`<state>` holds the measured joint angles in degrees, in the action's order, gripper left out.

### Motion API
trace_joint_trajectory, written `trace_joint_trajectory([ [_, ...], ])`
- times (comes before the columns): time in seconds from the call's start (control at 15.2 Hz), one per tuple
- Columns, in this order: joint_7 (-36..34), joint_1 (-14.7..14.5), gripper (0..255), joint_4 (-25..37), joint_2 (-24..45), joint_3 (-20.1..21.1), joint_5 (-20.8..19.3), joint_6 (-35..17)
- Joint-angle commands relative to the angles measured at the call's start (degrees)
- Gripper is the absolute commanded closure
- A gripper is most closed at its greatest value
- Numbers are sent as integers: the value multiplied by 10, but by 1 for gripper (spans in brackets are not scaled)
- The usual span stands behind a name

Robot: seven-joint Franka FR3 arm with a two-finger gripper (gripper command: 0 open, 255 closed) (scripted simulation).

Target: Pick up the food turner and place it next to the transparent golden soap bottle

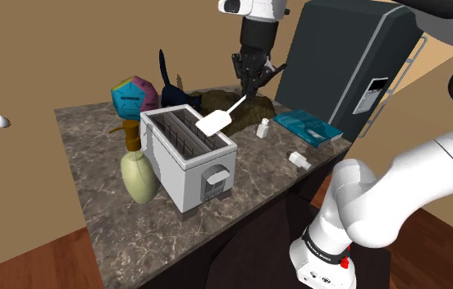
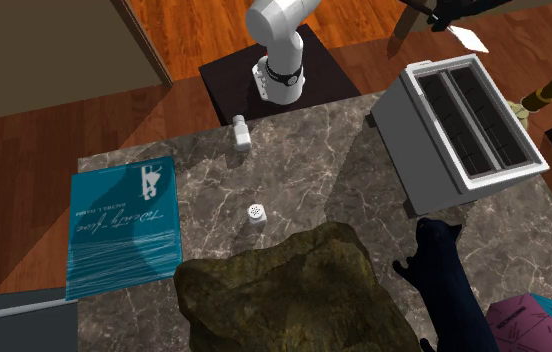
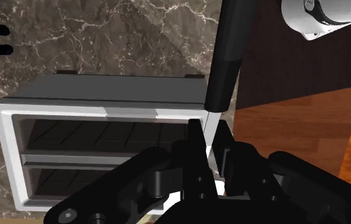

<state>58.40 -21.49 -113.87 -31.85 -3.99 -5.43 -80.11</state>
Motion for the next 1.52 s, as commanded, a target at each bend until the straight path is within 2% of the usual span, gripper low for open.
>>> trace_joint_trajectory([
  [0.0,-28,-7,255,4,6,22,13,1],
  [0.46,-126,-33,255,42,51,96,52,-2],
  [0.92,-223,-57,255,111,123,168,74,-5],
  [1.45,-222,-60,255,29,103,168,78,-68],
])
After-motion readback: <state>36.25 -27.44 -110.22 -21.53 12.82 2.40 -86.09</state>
